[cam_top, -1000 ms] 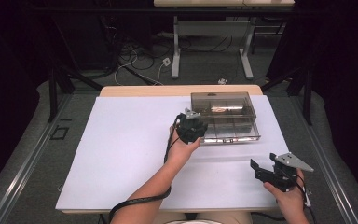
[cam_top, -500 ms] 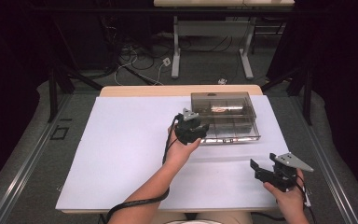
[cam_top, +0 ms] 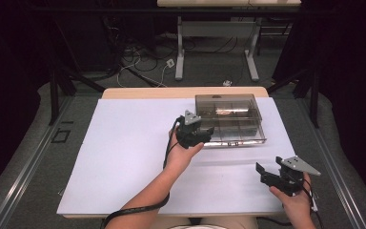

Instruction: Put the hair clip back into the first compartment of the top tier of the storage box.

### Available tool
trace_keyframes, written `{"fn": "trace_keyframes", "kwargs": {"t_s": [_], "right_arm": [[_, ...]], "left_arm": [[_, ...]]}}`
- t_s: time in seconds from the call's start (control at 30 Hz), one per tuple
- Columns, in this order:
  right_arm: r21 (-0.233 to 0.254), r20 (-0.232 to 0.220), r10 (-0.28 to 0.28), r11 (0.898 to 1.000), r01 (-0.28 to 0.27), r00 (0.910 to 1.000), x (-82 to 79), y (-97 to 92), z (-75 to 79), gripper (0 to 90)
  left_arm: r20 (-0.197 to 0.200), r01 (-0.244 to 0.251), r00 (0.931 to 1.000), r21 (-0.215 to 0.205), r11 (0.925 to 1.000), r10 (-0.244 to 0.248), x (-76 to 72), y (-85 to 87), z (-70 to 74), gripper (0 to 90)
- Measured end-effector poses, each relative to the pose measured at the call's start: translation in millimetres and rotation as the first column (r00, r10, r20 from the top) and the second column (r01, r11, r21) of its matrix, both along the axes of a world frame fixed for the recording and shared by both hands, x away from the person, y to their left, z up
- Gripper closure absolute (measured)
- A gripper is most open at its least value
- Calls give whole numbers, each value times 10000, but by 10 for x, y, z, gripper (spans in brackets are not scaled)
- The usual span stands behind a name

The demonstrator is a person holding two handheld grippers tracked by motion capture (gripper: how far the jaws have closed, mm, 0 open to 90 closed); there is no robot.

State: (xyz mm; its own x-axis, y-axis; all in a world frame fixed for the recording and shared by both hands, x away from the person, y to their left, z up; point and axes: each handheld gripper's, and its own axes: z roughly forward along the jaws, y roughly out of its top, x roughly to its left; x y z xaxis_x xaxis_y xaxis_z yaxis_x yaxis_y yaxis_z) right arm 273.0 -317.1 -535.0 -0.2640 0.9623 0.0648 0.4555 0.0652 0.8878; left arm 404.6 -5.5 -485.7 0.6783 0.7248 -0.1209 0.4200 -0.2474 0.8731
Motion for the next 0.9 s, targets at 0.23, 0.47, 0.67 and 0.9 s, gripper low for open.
{"fn": "trace_keyframes", "kwargs": {"t_s": [0.23,0.47,0.67,0.9], "right_arm": [[17,55,-20,10000,20,10000,0,3,-2,181],[-31,-31,-18,10000,18,10000,-3,0,0,181],[-76,63,21,10000,-20,10000,2,3,-4,181],[-89,69,30,10000,-30,10000,4,1,-6,181]], "left_arm": [[185,119,9998,-51,9999,-118,-30,77,46,341],[-19,-55,10000,-369,9993,54,-42,210,60,305],[-158,-140,9998,-453,9989,133,-67,315,71,224],[-145,-286,9995,-421,9987,280,-105,453,78,137]]}}
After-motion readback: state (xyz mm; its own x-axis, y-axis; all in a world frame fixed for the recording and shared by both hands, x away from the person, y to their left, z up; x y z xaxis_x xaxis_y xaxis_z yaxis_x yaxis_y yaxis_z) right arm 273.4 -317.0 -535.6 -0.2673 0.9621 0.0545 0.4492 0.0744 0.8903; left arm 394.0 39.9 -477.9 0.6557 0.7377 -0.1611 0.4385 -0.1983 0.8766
